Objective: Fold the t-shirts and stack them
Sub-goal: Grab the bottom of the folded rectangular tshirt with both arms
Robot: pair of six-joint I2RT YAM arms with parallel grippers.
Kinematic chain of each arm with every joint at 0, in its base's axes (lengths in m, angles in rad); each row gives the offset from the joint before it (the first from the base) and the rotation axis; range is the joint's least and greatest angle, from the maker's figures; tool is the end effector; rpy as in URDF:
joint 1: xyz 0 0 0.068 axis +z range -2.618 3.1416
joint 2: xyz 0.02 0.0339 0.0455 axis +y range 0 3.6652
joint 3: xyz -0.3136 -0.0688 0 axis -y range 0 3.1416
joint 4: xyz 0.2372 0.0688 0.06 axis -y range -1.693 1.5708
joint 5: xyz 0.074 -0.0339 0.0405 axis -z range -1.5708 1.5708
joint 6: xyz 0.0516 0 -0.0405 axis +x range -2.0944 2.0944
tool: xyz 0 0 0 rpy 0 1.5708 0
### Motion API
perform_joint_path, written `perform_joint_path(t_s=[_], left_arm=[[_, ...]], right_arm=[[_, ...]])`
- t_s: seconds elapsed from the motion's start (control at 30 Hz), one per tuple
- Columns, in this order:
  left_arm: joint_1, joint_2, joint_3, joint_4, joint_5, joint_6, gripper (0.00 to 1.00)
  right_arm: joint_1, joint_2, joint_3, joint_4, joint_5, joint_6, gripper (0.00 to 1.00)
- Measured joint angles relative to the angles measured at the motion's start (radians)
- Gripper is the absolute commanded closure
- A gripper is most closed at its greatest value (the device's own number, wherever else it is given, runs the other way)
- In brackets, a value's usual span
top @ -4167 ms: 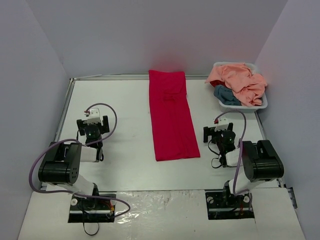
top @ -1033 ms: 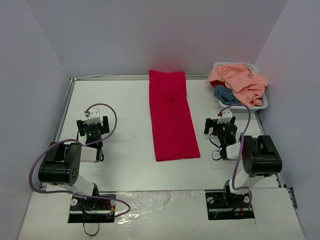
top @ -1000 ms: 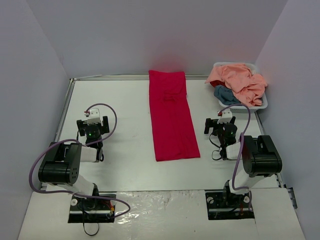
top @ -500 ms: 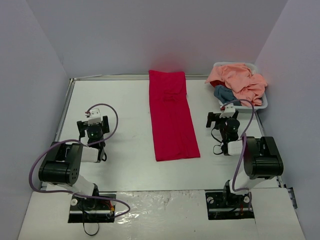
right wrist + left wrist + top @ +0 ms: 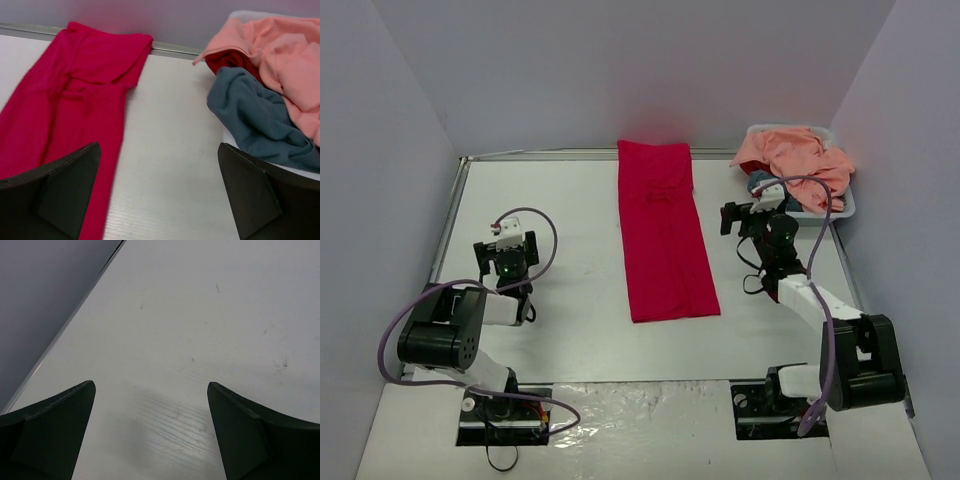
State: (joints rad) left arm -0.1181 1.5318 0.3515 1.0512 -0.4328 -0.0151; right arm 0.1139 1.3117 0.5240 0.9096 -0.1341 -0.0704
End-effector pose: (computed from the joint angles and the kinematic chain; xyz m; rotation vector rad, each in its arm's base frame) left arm 0.2740 -0.0107 0.2148 -0.2354 1.6786 0.2678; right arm 0.2712 0.0380 0.3061 -0.2425 1.4309 0.1327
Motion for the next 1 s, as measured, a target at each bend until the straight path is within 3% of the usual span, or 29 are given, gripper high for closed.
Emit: perform_joint_path(t_s=[0.27, 0.53, 0.8, 1.0], left_arm=[[-0.016, 0.0, -0.003, 0.018, -0.018, 0.004, 0.06], [-0.019, -0.009, -0.004, 0.02, -0.018, 0.013, 0.06], [-0.108, -0.241, 0.175, -0.322, -0.042, 0.055, 0.06], [-0.19, -0.36, 0.383, -0.685, -0.032, -0.072, 0.06]], right_arm=[[0.097, -0.044, 0.219, -0.338, -0.18, 0.073, 0.0], [0.098, 0.03, 0.305, -0.504, -0.328, 0.227, 0.0], [0.124, 0.055, 0.305, -0.617, -0.134, 0.402, 0.0], [0.123, 0.053, 0.32, -0.72, -0.043, 0.404, 0.0]])
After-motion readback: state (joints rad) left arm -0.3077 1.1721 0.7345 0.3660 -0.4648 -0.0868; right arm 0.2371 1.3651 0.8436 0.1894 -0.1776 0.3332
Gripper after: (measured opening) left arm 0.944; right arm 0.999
